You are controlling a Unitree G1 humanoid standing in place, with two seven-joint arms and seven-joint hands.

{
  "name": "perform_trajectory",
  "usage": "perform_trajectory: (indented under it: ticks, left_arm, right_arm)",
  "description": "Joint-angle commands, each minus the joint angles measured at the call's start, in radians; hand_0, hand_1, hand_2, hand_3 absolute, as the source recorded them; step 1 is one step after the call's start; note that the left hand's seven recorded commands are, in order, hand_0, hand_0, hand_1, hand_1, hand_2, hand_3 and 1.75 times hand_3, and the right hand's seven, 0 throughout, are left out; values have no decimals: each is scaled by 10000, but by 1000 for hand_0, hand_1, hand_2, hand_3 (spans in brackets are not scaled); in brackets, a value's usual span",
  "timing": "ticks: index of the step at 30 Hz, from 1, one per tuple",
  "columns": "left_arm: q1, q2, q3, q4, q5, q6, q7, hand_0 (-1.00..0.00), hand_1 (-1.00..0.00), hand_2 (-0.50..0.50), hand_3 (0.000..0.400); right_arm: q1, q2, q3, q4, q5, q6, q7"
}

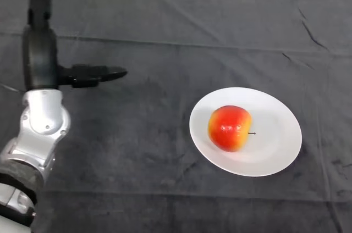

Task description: Move the apple to the plate

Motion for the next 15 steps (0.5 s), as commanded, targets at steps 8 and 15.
perform_trajectory:
  ticks: [8,15]
  left_arm:
    - [983,649,1012,934,-479,-467,-226,0,0,0,0]
    - [1369,864,1736,1347,-846,-501,-533,0,0,0,0]
  right_arm:
    - [820,1305,-87,685,-138,338,-8]
    - [820,1305,-91,686,-142,337,-10]
